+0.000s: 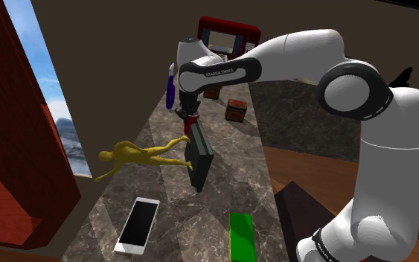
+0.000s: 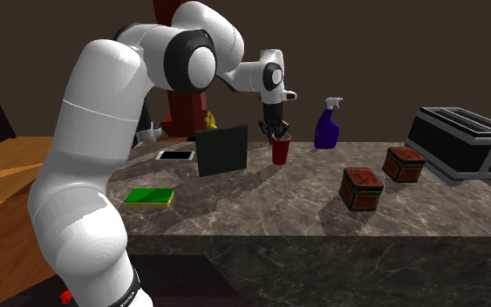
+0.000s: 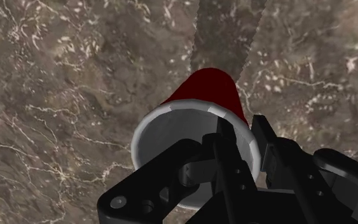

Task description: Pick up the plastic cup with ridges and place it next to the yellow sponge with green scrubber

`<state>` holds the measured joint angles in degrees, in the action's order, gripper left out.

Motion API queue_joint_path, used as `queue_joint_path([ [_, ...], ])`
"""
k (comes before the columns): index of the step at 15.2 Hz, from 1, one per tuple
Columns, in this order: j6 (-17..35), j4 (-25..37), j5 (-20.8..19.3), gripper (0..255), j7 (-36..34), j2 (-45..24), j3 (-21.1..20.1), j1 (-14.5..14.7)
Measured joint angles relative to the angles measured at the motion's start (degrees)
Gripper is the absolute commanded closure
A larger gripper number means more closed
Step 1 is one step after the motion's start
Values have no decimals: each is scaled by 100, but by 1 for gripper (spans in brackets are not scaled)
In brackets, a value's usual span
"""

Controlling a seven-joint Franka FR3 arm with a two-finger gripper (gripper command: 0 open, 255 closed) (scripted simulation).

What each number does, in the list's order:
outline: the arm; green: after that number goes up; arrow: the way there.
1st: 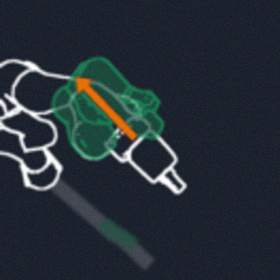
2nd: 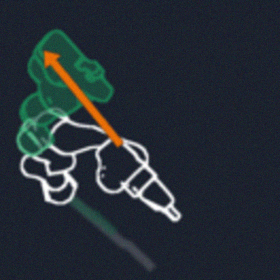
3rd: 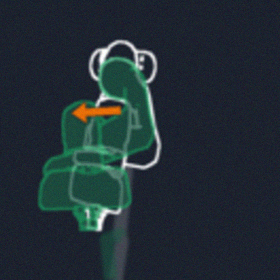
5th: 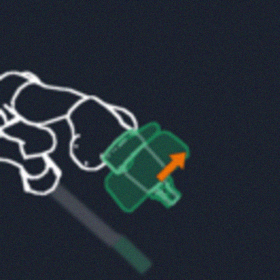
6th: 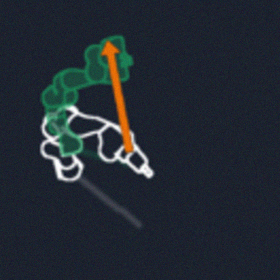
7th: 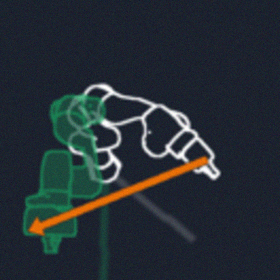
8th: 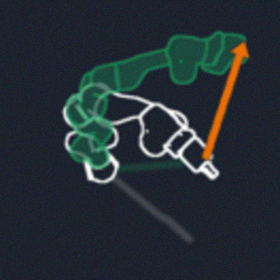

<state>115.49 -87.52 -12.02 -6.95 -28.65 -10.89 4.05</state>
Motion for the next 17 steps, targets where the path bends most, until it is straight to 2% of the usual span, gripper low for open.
queue_joint_path([
  [17, -1148, 874, 112, 255, 153, 287, -52, 29],
])
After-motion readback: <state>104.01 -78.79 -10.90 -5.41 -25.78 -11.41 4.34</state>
